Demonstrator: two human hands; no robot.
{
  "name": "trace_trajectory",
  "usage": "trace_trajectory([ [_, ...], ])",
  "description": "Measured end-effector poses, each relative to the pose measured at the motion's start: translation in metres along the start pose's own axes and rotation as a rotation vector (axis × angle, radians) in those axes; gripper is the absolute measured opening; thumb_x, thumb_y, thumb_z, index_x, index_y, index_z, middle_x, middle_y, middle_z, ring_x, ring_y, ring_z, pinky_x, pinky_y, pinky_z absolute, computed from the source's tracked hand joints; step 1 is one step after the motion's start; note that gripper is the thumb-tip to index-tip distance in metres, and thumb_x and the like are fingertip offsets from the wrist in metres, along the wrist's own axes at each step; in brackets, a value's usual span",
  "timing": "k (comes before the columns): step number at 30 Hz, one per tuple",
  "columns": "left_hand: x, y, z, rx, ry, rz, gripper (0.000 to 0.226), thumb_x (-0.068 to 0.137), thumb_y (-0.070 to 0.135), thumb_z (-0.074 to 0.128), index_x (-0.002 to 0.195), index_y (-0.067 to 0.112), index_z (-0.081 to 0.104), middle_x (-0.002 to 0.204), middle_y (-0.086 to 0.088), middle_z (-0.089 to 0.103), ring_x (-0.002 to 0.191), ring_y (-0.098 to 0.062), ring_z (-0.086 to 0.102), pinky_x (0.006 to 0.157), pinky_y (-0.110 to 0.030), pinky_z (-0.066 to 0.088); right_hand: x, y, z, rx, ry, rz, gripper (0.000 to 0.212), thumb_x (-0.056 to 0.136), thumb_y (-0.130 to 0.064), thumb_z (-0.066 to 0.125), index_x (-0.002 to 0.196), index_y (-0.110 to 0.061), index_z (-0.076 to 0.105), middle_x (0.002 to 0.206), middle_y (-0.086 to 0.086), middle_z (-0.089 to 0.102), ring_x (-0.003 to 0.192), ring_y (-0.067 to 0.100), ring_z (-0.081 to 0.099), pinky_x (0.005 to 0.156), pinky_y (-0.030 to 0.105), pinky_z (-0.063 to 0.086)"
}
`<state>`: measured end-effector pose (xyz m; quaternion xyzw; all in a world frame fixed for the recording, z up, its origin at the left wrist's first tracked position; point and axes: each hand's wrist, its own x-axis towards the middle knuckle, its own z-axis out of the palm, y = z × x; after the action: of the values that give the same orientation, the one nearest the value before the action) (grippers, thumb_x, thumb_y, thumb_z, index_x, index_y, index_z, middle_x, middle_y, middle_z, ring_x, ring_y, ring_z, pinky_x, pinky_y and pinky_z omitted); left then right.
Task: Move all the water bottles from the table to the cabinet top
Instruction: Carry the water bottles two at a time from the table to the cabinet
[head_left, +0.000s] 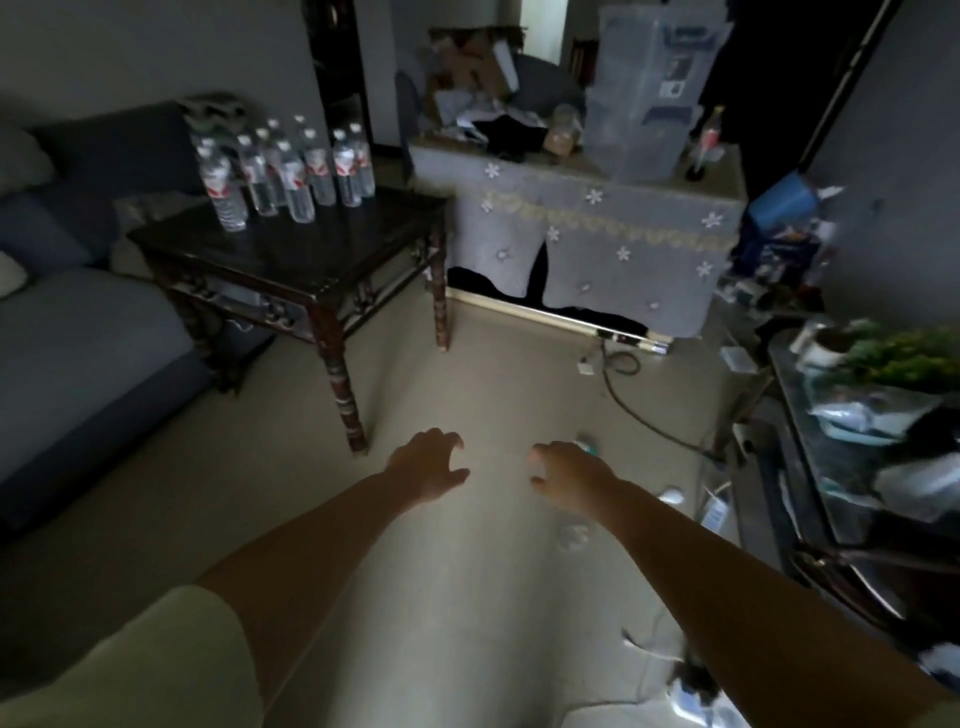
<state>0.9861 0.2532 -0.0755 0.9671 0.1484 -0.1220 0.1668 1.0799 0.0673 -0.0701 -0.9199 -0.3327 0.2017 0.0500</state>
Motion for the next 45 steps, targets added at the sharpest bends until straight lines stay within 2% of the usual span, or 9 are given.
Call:
trace_trajectory([
  [8,0.101,-0.036,-0.044,-0.102,0.06,-0.135,0.047,0.094,0.04,0.053,0.136,0.02,0.046,0.138,-0.006,0.047,0.129,-0.023,0.044,0.107,-0.038,0.039,0.152,-0.001,-0.056,-0.076,-0.046,-0.119,0.04,0.096,-0.031,0.051,0.132,-0.014,0.051,0.135,0.01,0.054,0.124,0.026,0.052,0.101,0.033,0.045],
  [13,0.153,-0.112,-0.08,-0.168,0.086,-0.263,0.043,0.093,0.034,0.057,0.131,0.017,0.052,0.133,-0.008,0.054,0.12,-0.026,0.053,0.101,-0.034,0.044,0.251,-0.049,-0.075,-0.075,-0.063,-0.215,0.039,0.094,-0.031,0.053,0.131,-0.016,0.053,0.134,0.007,0.056,0.125,0.024,0.052,0.102,0.032,0.044],
  [17,0.209,-0.18,-0.117,-0.205,0.131,-0.327,0.041,0.091,0.034,0.059,0.128,0.018,0.055,0.133,-0.007,0.054,0.122,-0.025,0.053,0.102,-0.034,0.043,0.336,-0.091,-0.093,-0.086,-0.052,-0.249,0.04,0.096,-0.03,0.051,0.133,-0.015,0.052,0.135,0.007,0.056,0.125,0.024,0.052,0.103,0.033,0.044],
  [23,0.299,-0.266,-0.189,-0.189,0.171,-0.326,0.042,0.093,0.032,0.058,0.129,0.012,0.055,0.134,-0.011,0.055,0.124,-0.027,0.051,0.103,-0.034,0.041,0.45,-0.142,-0.139,-0.06,-0.022,-0.27,0.039,0.096,-0.029,0.051,0.133,-0.015,0.052,0.134,0.006,0.057,0.124,0.023,0.053,0.101,0.031,0.043],
  [26,0.34,-0.287,-0.21,-0.169,0.162,-0.319,0.042,0.092,0.032,0.058,0.128,0.011,0.056,0.132,-0.013,0.056,0.124,-0.028,0.051,0.101,-0.033,0.041,0.496,-0.149,-0.153,-0.063,-0.04,-0.265,0.039,0.096,-0.03,0.05,0.132,-0.015,0.052,0.132,0.007,0.057,0.122,0.024,0.054,0.098,0.031,0.043],
  [31,0.418,-0.313,-0.233,-0.196,0.197,-0.333,0.041,0.088,0.032,0.06,0.126,0.015,0.057,0.127,-0.013,0.056,0.12,-0.03,0.054,0.1,-0.035,0.044,0.594,-0.152,-0.18,-0.085,-0.091,-0.281,0.041,0.097,-0.03,0.049,0.135,-0.014,0.049,0.135,0.007,0.055,0.125,0.024,0.051,0.102,0.034,0.042],
  [36,0.49,-0.348,-0.259,-0.247,0.241,-0.431,0.044,0.09,0.037,0.06,0.128,0.015,0.055,0.129,-0.01,0.055,0.121,-0.027,0.053,0.1,-0.035,0.044,0.696,-0.165,-0.208,-0.102,-0.11,-0.393,0.036,0.098,-0.029,0.047,0.13,-0.013,0.051,0.13,0.009,0.057,0.12,0.024,0.054,0.092,0.028,0.04],
  [40,0.548,-0.371,-0.288,-0.295,0.265,-0.527,0.044,0.09,0.039,0.06,0.128,0.017,0.055,0.13,-0.008,0.056,0.119,-0.025,0.054,0.099,-0.034,0.046,0.781,-0.177,-0.244,-0.155,-0.106,-0.477,0.035,0.095,-0.033,0.051,0.127,-0.017,0.054,0.131,0.008,0.057,0.122,0.025,0.053,0.1,0.033,0.043],
  [45,0.594,-0.398,-0.311,-0.366,0.306,-0.616,0.041,0.09,0.039,0.06,0.126,0.019,0.056,0.124,-0.007,0.055,0.112,-0.025,0.055,0.094,-0.034,0.047,0.87,-0.203,-0.272,-0.168,-0.165,-0.544,0.038,0.096,-0.033,0.052,0.128,-0.015,0.053,0.132,0.01,0.057,0.116,0.026,0.058,0.096,0.034,0.047],
])
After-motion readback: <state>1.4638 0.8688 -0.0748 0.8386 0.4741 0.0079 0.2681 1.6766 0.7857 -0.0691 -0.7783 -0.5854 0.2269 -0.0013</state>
